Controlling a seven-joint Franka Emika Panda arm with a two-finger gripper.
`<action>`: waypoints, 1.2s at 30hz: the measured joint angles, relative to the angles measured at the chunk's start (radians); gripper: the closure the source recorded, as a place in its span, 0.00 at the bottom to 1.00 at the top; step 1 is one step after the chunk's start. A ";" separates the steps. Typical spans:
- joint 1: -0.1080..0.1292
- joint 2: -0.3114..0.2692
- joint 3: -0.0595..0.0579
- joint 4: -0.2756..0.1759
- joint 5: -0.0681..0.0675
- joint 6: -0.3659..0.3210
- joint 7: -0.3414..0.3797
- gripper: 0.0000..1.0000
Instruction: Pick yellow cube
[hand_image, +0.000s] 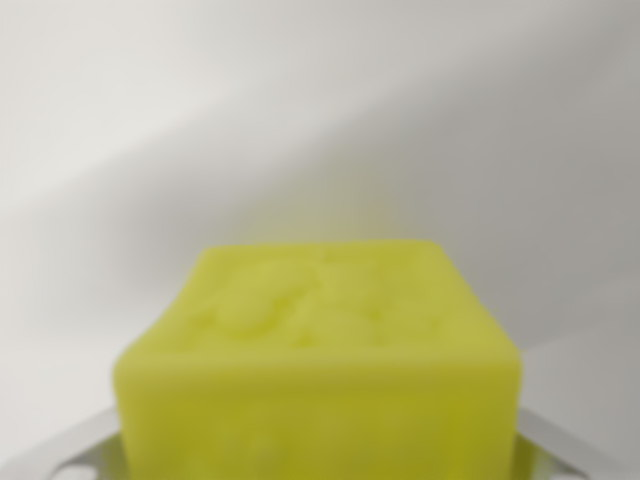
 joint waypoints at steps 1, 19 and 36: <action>-0.005 -0.010 0.001 -0.003 -0.016 -0.007 0.012 1.00; -0.048 -0.183 0.018 -0.035 -0.122 -0.146 0.090 1.00; -0.053 -0.335 0.019 -0.046 -0.142 -0.288 0.104 1.00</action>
